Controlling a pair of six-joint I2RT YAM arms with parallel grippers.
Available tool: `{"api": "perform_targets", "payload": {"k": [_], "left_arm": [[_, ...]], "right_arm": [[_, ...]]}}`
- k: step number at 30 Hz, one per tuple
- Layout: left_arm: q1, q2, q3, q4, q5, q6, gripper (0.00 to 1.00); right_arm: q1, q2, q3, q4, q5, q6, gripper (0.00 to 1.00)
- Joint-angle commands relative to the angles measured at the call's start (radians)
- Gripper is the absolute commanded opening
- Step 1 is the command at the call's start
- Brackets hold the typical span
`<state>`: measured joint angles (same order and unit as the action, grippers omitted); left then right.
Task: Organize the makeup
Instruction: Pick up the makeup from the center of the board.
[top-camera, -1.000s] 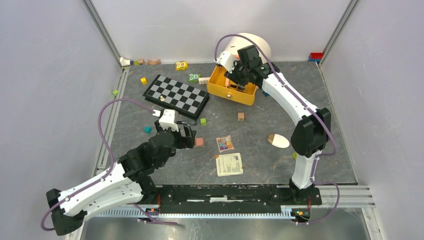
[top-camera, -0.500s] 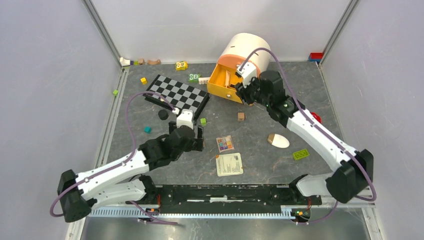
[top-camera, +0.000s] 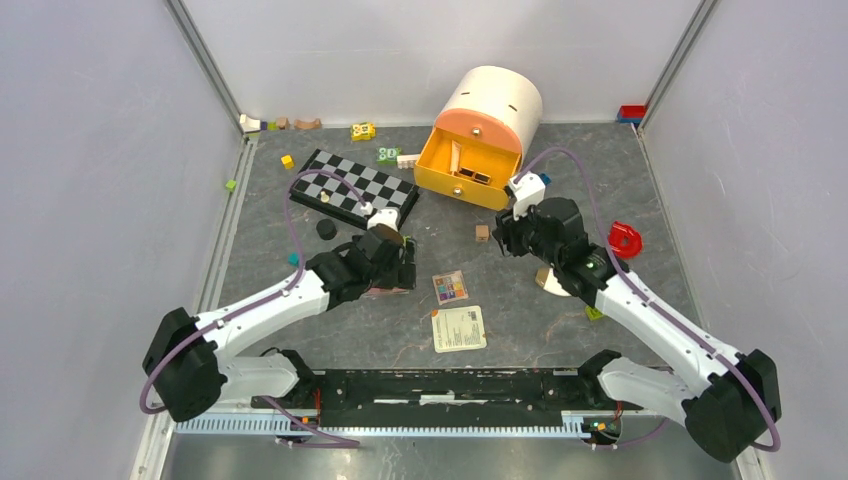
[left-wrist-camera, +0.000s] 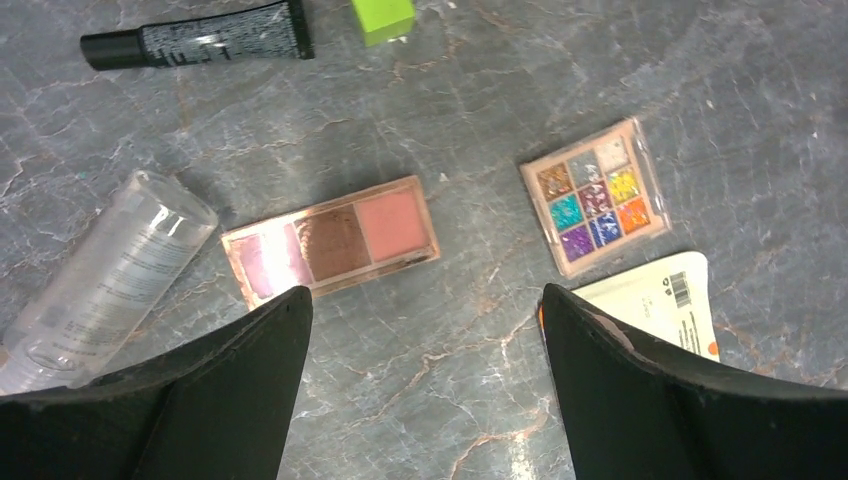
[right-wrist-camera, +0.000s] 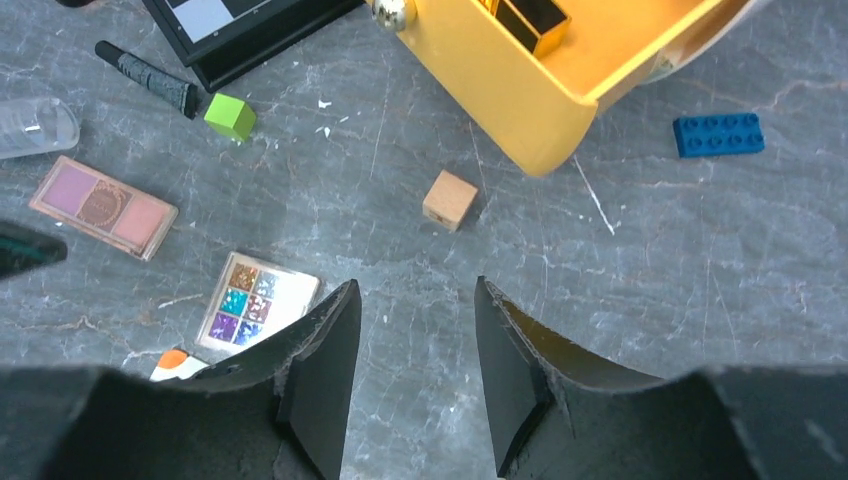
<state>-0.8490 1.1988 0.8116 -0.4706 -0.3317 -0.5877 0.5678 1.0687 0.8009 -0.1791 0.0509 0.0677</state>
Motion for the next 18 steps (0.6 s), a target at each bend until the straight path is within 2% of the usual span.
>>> {"api": "perform_targets", "payload": {"k": [1, 8, 14, 18], "left_arm": [[0.098, 0.009, 0.05, 0.014, 0.098, -0.039, 0.9], [0.2, 0.0, 0.027, -0.031, 0.127, -0.035, 0.9], [0.208, -0.003, -0.015, -0.025, 0.146, -0.07, 0.9], [0.208, 0.02, -0.041, 0.039, 0.159, -0.101, 0.9]], "right_arm": [[0.006, -0.062, -0.03, -0.012, -0.006, 0.064, 0.53], [0.006, -0.125, -0.126, 0.011, -0.047, 0.126, 0.53], [0.006, -0.128, -0.159, 0.015, -0.048, 0.129, 0.54], [0.006, -0.124, -0.16, 0.009, -0.048, 0.126, 0.54]]}}
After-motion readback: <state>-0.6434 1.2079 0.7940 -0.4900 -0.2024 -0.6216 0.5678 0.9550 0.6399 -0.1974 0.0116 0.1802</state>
